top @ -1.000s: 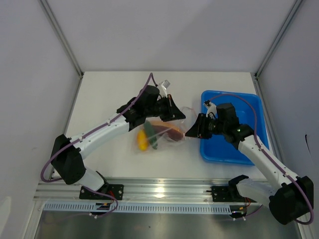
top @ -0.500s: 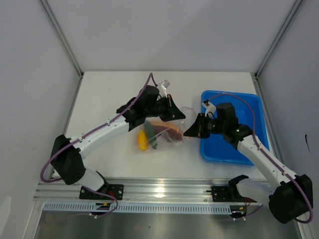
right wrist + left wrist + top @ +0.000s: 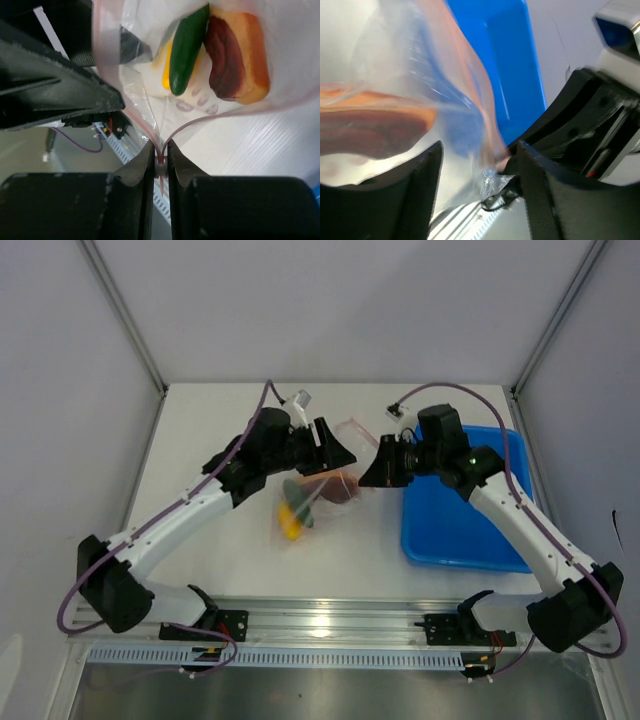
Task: Place the food in the zip-top bag and seal the zipper
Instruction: Adjust the zipper food storage bag at the center of the board.
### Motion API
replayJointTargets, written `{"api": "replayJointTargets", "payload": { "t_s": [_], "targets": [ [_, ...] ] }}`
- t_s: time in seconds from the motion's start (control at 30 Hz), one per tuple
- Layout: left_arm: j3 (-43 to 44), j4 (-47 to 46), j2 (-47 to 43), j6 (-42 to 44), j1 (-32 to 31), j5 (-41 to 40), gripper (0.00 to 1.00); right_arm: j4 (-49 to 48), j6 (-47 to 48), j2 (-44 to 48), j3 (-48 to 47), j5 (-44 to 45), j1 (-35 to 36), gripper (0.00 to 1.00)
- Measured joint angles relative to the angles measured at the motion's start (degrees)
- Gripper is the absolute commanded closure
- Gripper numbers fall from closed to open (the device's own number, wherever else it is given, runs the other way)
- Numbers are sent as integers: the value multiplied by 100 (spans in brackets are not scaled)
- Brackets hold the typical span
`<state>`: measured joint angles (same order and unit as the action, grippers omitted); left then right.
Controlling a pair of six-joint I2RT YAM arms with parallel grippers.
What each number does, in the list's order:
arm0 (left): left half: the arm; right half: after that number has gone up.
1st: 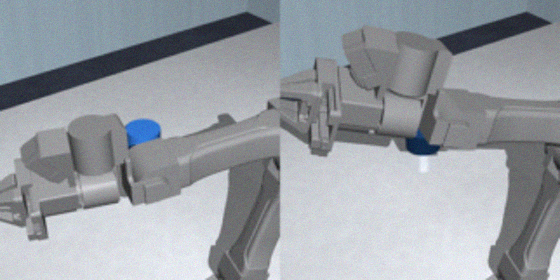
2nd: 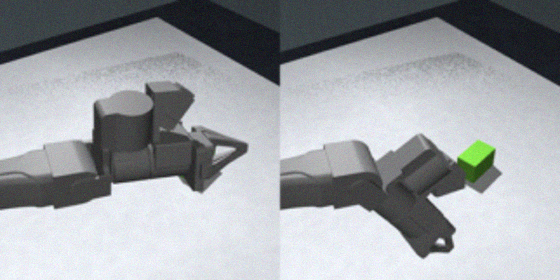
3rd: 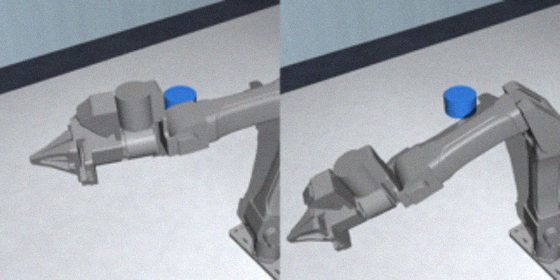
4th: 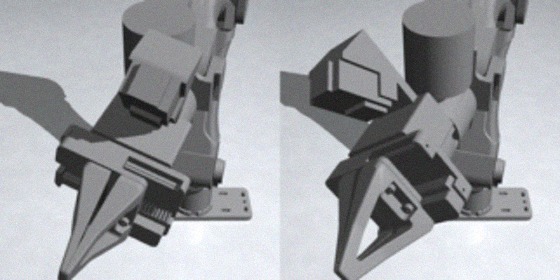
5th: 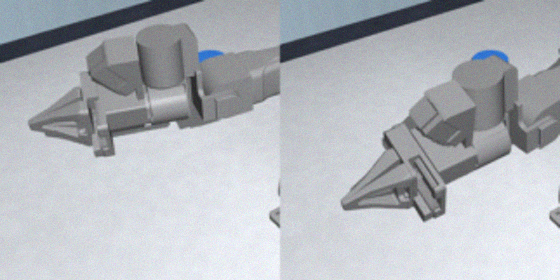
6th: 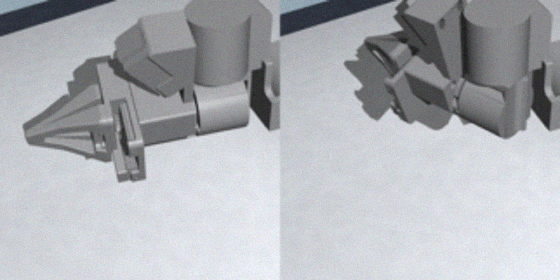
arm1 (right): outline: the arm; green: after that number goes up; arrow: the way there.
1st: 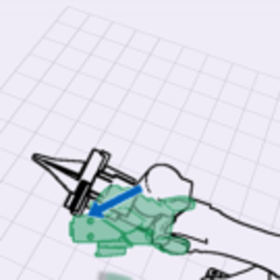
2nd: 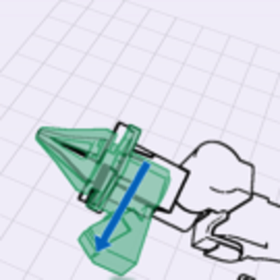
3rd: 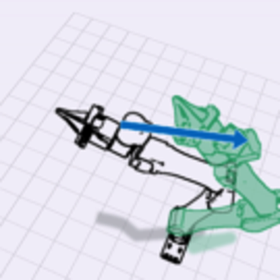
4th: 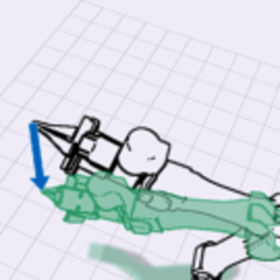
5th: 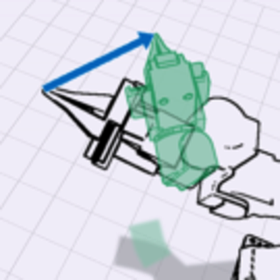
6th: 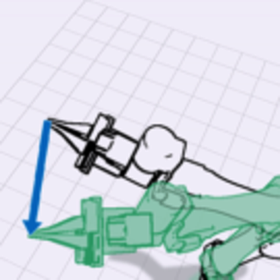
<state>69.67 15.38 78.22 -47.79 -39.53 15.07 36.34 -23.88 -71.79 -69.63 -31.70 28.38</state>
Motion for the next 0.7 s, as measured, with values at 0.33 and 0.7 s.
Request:
{"api": "replayJointTargets", "payload": {
  "t_s": [0.33, 0.7],
  "targets": [
    [129, 907, -1996, 1038, 149, -1683, 7, 1788, 1840, -1495, -3215, 177, 1174, 100],
    [125, 1880, -2459, 1532, 678, -2629, 9, 2573, 2424, -1585, -3550, 949, 1845, 100]
  ]
}}
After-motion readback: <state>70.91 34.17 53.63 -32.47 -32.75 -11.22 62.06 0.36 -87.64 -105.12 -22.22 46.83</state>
